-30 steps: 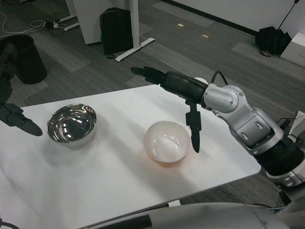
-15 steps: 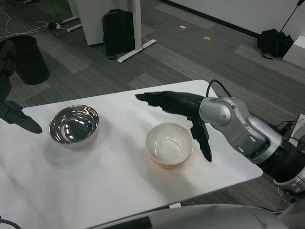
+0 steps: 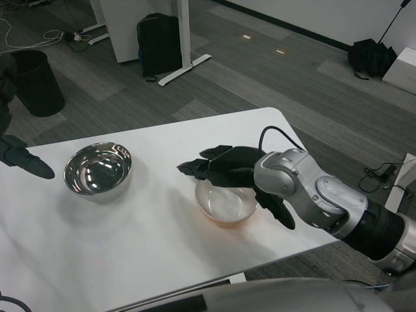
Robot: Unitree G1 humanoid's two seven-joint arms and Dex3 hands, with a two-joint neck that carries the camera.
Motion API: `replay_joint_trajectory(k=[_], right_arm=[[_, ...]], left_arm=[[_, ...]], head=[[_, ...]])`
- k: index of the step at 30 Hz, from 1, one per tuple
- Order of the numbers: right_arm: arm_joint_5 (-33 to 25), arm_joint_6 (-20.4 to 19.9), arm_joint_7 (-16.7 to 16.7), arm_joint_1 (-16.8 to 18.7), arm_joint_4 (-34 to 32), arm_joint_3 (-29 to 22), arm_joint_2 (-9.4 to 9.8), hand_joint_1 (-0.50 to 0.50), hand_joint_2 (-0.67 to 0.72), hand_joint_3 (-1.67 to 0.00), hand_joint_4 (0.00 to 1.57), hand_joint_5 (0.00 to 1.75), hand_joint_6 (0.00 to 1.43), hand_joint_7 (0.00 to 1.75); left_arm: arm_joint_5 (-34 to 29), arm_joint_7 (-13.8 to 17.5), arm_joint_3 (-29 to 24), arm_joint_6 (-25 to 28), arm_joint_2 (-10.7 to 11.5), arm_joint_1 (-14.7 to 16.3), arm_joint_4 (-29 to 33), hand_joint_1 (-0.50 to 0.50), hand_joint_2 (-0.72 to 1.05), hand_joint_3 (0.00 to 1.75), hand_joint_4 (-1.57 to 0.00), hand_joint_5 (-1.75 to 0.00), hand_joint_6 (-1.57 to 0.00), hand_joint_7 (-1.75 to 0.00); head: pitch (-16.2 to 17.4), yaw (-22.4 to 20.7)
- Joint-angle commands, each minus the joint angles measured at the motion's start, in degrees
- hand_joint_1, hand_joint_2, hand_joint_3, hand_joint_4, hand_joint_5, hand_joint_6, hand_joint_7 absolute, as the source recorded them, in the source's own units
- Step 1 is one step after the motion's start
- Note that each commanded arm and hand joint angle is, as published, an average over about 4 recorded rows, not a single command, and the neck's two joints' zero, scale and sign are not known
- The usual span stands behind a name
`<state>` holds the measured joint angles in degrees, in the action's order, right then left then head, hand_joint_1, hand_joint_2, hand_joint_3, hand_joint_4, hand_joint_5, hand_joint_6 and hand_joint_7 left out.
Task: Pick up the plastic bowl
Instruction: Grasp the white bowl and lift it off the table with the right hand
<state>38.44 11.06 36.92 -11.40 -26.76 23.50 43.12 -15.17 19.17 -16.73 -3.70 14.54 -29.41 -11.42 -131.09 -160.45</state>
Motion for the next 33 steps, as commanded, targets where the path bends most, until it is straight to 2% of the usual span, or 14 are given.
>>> replay_joint_trajectory(k=[1,6,15,18,23,25,27,30,31,32,33], right_arm=[[2.65,-1.52,0.17,0.3,-0.11,0.56,0.41,-0.46,0.3,0.0,0.0,0.0,0.0,0.0],[4.71,-1.61,-0.7,0.46,-0.05,3.35,2.14,-0.46,0.25,0.0,0.0,0.0,0.0,0.0],[8.07,-2.01,-1.23,1.09,-0.05,4.29,0.23,-0.46,0.09,0.0,0.0,0.0,0.0,0.0],[8.93,-2.01,-1.28,1.34,-0.02,4.56,-0.28,-0.46,0.08,-0.06,0.0,0.0,0.0,0.0],[11.48,-2.84,-1.67,2.35,0.22,4.93,-2.39,-0.46,-0.18,-0.16,0.0,0.0,0.0,0.0],[11.79,-4.16,-2.11,2.7,0.22,4.14,-3.44,-0.46,-0.32,-0.42,0.0,0.73,0.0,0.0],[11.87,-5.39,-2.73,3.09,0.22,3.52,-4.1,-0.46,-0.45,-0.75,0.03,1.5,0.0,0.03],[12.16,-5.79,-3.17,3.33,0.31,3.37,-4.52,-0.45,-0.53,-1.13,0.18,1.65,0.0,0.16],[12.31,-5.79,-3.17,3.36,0.35,3.39,-4.63,-0.44,-0.56,-1.27,0.31,1.67,0.0,0.23],[12.55,-5.81,-3.17,3.44,0.37,3.44,-4.74,-0.43,-0.57,-1.33,0.43,1.67,0.0,0.28],[12.8,-5.83,-3.17,3.53,0.39,3.48,-4.85,-0.41,-0.59,-1.41,0.66,1.62,0.0,0.4]], left_arm=[[0.3,-0.27,-0.34,-0.49,0.49,-0.89,-0.75,-0.5,-0.72,0.09,0.0,0.0,0.0,0.0],[0.01,-0.27,-0.32,-0.74,0.84,-0.91,-0.84,-0.5,-0.72,0.09,0.0,0.0,0.0,0.0],[-1.22,-0.27,-0.25,-1.46,1.48,-0.58,-0.88,-0.5,-0.72,0.09,0.0,0.0,0.0,0.0],[-1.44,-0.27,-0.06,-1.61,1.77,-0.56,-0.93,-0.5,-0.72,0.09,0.0,0.0,0.0,0.0],[-2.01,-0.27,0.34,-1.97,2.07,-0.34,-1.1,-0.5,-0.72,0.09,0.0,0.0,0.0,0.0],[-2.32,-0.27,0.43,-2.1,2.25,-0.12,-1.19,-0.5,-0.72,0.09,0.0,0.0,0.0,0.0],[-2.76,-0.27,0.6,-2.27,2.43,0.1,-1.23,-0.5,-0.72,0.09,0.0,0.0,0.0,0.0],[-3.37,-0.27,0.8,-2.58,2.58,0.41,-1.23,-0.5,-0.72,0.09,0.0,0.0,0.0,0.0],[-3.55,-0.27,0.82,-2.67,2.6,0.5,-1.23,-0.5,-0.72,0.09,0.0,0.0,0.0,0.0],[-3.77,-0.27,0.85,-2.74,2.6,0.65,-1.21,-0.5,-0.72,0.09,0.0,0.0,0.0,0.0],[-3.99,-0.27,0.87,-2.8,2.6,0.81,-1.19,-0.5,-0.72,0.09,0.0,0.0,0.0,0.0]], head=[[-0.16,-0.03],[-0.48,0.31],[-1.17,1.11],[-1.32,1.11],[-1.4,1.25],[-1.5,1.44],[-1.59,1.51],[-1.78,1.17],[-1.84,1.03],[-1.84,0.99],[-1.82,0.97]])
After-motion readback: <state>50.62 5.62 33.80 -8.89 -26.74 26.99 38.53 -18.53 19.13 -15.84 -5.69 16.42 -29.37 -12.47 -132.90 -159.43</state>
